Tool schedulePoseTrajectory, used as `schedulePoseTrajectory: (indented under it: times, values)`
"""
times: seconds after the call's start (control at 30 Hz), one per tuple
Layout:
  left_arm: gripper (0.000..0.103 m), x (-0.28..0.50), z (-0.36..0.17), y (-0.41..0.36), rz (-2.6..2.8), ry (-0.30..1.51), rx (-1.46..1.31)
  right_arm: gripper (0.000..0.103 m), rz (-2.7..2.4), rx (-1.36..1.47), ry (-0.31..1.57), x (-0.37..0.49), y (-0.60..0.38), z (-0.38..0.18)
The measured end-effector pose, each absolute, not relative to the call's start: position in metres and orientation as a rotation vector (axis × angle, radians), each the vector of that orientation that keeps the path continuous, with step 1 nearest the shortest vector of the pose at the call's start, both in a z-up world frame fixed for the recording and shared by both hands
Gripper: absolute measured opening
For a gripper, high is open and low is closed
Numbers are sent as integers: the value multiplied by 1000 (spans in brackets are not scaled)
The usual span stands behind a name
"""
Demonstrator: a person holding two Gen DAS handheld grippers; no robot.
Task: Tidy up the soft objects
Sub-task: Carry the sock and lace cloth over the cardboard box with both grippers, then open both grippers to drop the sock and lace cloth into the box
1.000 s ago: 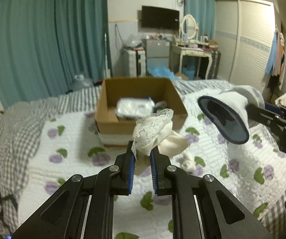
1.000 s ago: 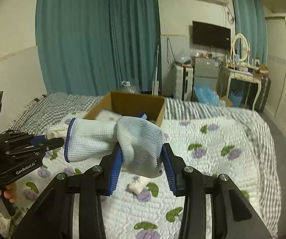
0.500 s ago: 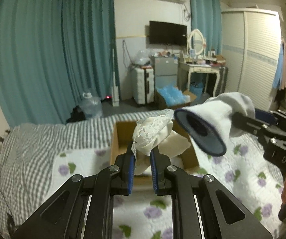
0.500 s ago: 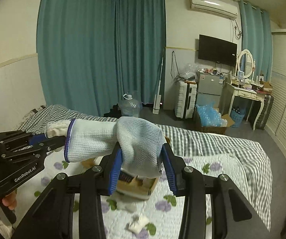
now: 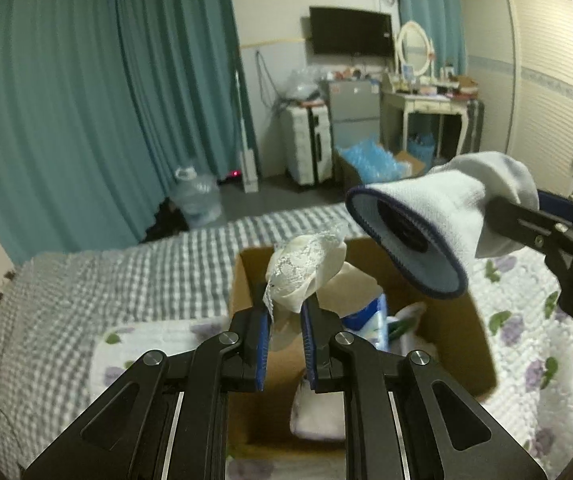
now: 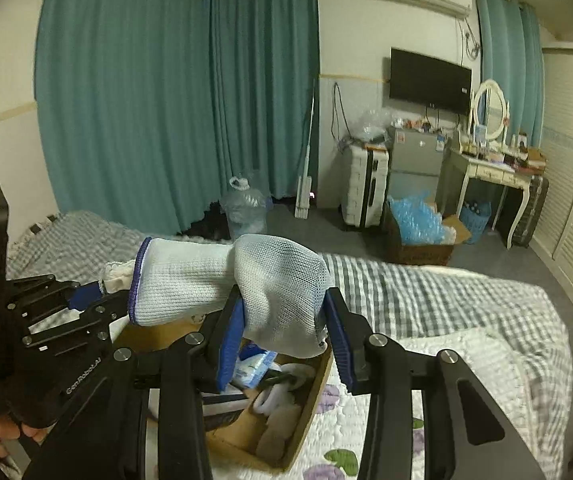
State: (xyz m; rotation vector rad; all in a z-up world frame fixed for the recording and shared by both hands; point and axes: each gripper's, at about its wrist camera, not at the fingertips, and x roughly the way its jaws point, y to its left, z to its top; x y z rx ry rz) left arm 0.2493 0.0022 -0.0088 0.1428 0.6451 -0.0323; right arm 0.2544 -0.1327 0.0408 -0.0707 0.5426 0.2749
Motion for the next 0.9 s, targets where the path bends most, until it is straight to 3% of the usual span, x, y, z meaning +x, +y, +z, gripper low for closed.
schedulePoseTrajectory:
  times: [0.4, 0.47, 0.5, 0.53, 0.6, 0.77, 0.9]
  values:
    - [20, 280, -48, 1, -39, 677, 194, 44, 297, -99, 663, 304, -126, -35]
    - [38, 280, -48, 3, -27, 680, 186, 46, 307, -85, 663, 302, -128, -36]
    - [55, 277, -46, 4, -22, 671, 178, 49, 305, -79, 654, 299, -129, -33]
    - [70, 272, -42, 5, -13, 647, 171, 60, 296, -74, 641, 296, -131, -29]
    - [82, 261, -30, 4, 1, 588, 161, 70, 283, -57, 615, 290, -134, -18]
    - [87, 227, 12, 8, 7, 520, 127, 76, 262, -28, 560, 259, -149, 26]
    - [87, 189, 55, 8, 10, 457, 128, 96, 235, -23, 509, 220, -161, 72]
